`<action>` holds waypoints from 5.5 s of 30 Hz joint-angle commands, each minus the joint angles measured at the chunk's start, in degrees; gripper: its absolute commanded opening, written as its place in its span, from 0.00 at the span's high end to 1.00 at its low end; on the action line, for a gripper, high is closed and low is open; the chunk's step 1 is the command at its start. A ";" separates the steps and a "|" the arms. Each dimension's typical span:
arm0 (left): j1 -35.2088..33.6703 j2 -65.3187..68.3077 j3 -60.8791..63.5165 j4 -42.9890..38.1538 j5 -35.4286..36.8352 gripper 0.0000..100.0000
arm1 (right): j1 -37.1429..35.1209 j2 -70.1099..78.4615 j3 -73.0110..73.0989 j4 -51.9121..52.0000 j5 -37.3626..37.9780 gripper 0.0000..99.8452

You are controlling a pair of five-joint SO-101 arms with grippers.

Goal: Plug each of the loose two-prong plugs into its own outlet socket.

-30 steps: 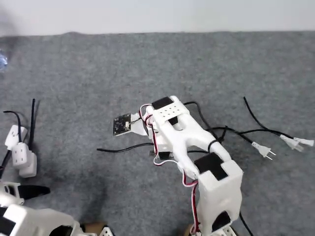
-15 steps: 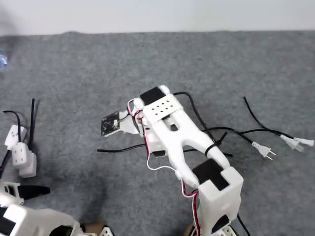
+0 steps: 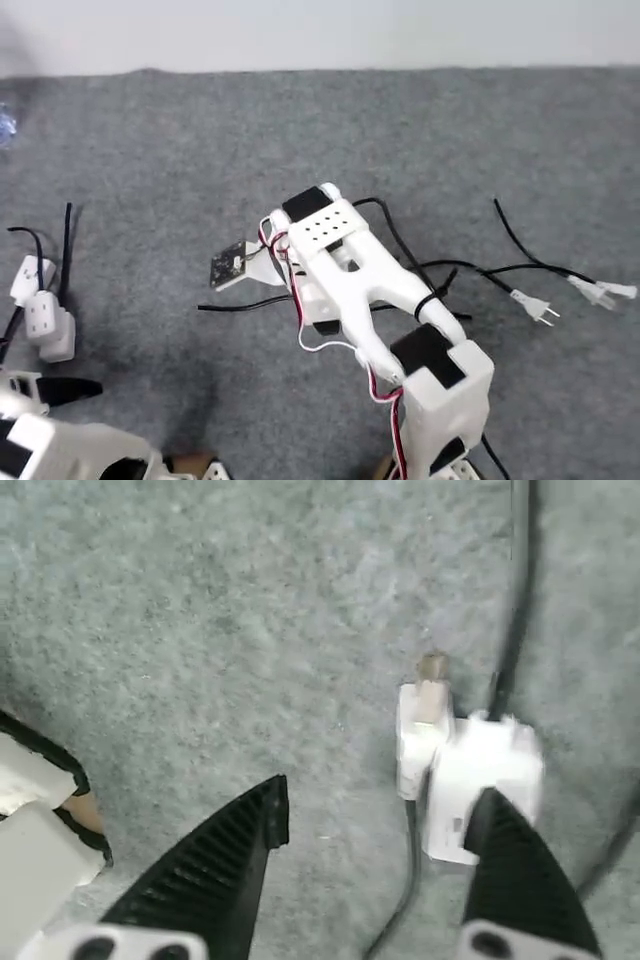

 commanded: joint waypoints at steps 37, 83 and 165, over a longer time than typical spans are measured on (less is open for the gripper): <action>-1.85 2.90 3.30 -4.92 -0.35 0.57 | -1.10 14.11 -0.97 -9.54 6.07 1.00; 7.03 2.90 -15.60 21.89 0.00 0.57 | 63.34 -13.41 -0.70 -13.67 23.12 0.72; 95.12 -16.18 -5.58 -24.09 3.43 0.57 | 39.25 -38.37 53.89 -53.58 -52.84 0.75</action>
